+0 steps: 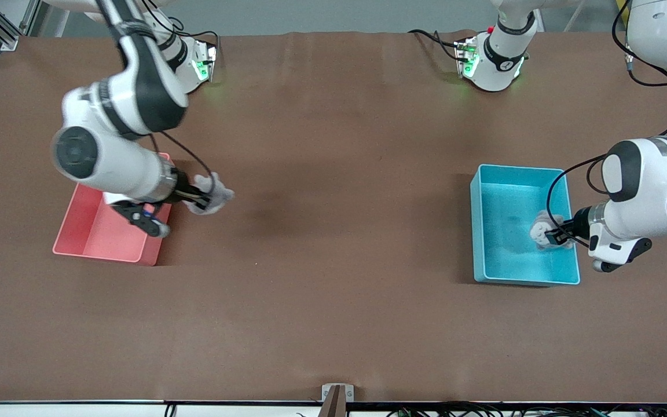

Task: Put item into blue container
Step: 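Carry the cat plush into the cyan box with the left gripper, then open the left gripper to drop the cat plush in the cyan box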

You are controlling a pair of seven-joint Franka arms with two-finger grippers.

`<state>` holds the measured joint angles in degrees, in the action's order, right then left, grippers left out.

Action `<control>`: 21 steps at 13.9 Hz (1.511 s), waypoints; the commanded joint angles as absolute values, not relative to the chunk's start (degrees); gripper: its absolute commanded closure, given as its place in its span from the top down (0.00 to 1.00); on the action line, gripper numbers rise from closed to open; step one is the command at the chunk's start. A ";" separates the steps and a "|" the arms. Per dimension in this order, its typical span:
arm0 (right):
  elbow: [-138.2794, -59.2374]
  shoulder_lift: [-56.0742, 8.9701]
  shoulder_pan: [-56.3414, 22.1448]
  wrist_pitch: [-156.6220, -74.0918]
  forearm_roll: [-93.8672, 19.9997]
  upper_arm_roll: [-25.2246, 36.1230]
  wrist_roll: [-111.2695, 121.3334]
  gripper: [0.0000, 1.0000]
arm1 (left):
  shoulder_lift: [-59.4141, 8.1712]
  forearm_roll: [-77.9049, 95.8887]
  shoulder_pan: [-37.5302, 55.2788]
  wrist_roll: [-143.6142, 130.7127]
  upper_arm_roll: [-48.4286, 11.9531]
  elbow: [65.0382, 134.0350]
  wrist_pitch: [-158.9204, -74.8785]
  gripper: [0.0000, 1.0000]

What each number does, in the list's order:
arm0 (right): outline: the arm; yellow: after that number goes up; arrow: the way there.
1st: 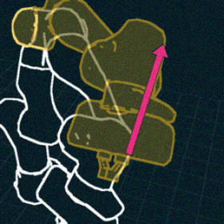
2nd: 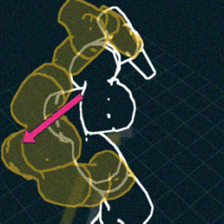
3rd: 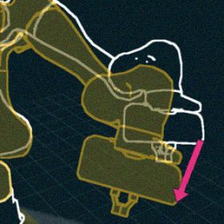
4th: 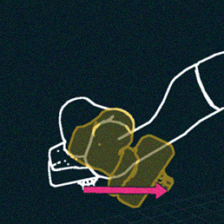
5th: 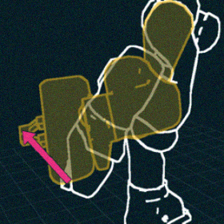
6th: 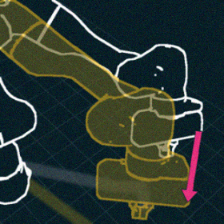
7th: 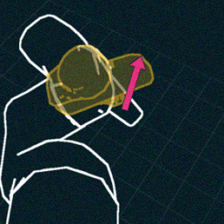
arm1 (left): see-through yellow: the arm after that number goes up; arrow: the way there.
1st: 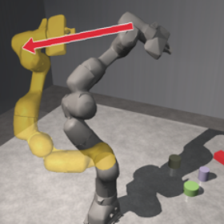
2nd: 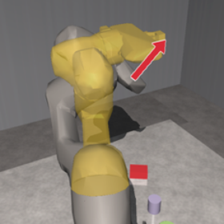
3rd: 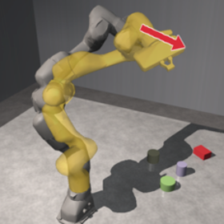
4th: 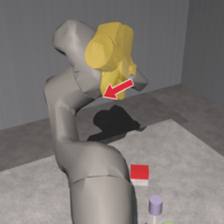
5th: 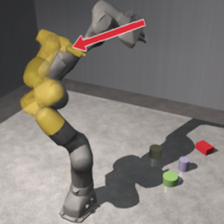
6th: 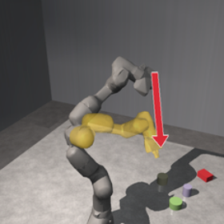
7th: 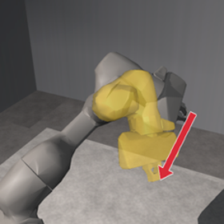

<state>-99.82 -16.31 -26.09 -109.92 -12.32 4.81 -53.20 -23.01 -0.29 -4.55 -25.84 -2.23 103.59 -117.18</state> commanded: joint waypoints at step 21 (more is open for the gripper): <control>-77.26 -40.45 -37.46 -119.03 -10.81 7.03 -68.77 1.00 | -31.72 6.68 10.71 -76.79 -21.36 97.57 -129.61 1.00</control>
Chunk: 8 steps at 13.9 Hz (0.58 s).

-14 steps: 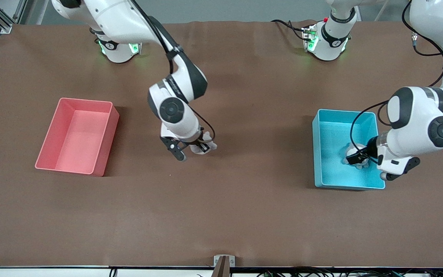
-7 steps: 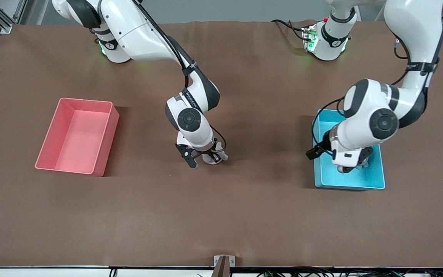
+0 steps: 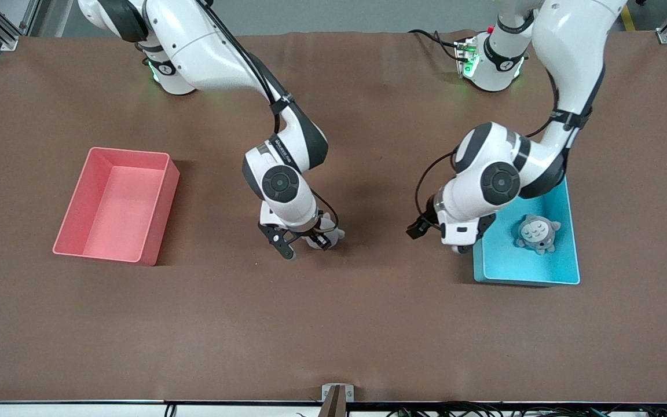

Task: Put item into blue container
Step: 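Lift the totoro plush from the pink box with the right gripper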

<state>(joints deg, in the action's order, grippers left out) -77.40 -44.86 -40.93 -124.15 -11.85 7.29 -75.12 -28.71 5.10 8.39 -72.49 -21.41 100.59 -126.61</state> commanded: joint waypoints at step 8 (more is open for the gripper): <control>-85.59 -24.45 -17.95 -104.16 -6.60 7.47 -23.43 1.00 | -44.28 6.50 23.46 -102.46 -20.92 89.74 -149.39 1.00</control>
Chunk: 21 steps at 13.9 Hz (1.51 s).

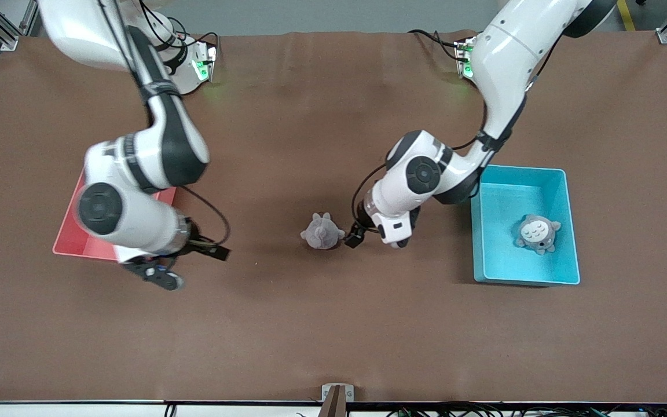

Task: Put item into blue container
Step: 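Lift the totoro plush from the pink box with the right gripper, then hand the totoro plush to the left gripper at mid-table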

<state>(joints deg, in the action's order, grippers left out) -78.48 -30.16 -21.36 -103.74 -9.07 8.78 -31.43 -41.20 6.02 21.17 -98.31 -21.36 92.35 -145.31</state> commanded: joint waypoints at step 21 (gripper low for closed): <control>-85.78 -12.30 1.58 -93.87 0.79 7.12 5.36 1.00 | -29.64 -7.47 21.99 -86.02 -13.45 86.92 -130.74 0.00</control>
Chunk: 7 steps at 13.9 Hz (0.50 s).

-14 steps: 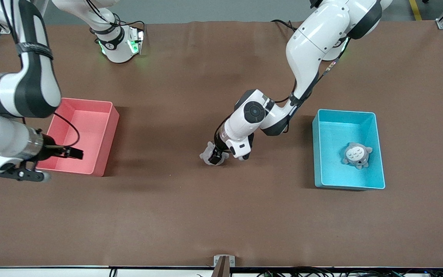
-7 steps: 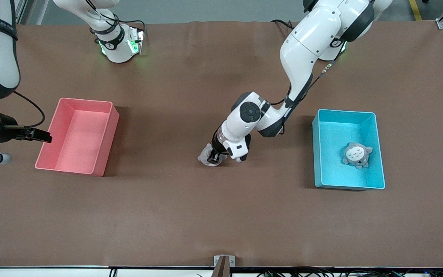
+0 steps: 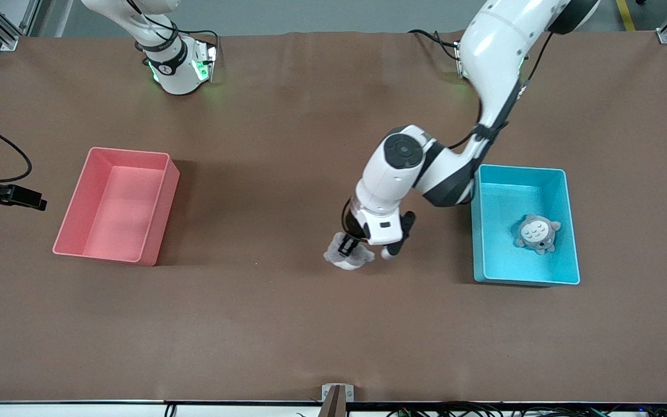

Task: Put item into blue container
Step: 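Carry the totoro plush into the cyan box and release it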

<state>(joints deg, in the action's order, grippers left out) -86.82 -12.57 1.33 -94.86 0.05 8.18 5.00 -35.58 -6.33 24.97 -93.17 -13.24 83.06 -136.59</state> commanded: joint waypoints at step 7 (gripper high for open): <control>-84.29 -12.04 0.97 -90.64 0.00 6.86 5.10 1.00 | -17.68 -7.21 7.50 -48.30 -13.54 89.54 -106.53 0.00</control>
<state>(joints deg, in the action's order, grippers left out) -84.51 -12.57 0.95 -93.40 0.02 7.10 5.00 -21.32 -6.42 11.38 -55.61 -13.10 85.14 -108.24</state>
